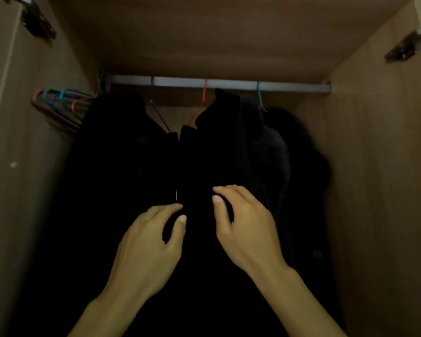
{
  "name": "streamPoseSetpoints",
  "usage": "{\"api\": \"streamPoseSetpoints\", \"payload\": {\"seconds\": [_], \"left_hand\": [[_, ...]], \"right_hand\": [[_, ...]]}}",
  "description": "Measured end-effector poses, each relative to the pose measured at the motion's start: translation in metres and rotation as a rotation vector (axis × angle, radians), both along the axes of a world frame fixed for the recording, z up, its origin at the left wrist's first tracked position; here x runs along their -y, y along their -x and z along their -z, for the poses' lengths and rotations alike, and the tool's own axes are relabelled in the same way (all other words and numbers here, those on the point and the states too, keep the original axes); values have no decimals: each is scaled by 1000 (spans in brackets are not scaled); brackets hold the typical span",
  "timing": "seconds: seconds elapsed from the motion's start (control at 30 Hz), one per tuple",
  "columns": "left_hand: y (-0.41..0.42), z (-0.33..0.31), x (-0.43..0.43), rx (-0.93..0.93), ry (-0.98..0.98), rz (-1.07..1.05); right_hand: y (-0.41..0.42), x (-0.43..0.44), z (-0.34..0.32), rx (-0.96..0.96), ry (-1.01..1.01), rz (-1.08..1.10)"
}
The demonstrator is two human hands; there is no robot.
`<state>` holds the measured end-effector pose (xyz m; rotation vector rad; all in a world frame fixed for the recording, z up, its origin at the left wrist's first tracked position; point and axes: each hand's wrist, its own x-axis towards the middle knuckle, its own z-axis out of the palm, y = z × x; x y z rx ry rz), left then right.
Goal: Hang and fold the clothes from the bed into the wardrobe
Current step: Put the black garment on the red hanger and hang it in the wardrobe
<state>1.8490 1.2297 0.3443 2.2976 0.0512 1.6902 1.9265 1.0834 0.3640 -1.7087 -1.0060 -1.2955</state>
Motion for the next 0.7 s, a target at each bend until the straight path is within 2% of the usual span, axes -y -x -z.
{"api": "streamPoseSetpoints", "payload": {"seconds": [0.17,0.3,0.53,0.7], "left_hand": [[25,73,32,-209,64,87],[41,121,68,-306,70,209],[79,196,130,-487,36,424],[119,246,166,-535,44,644]], "right_hand": [[28,57,89,-188,-4,53],[58,102,150,-320,17,150],[133,165,227,-519,54,383],[207,209,270,-587,63,601]]}}
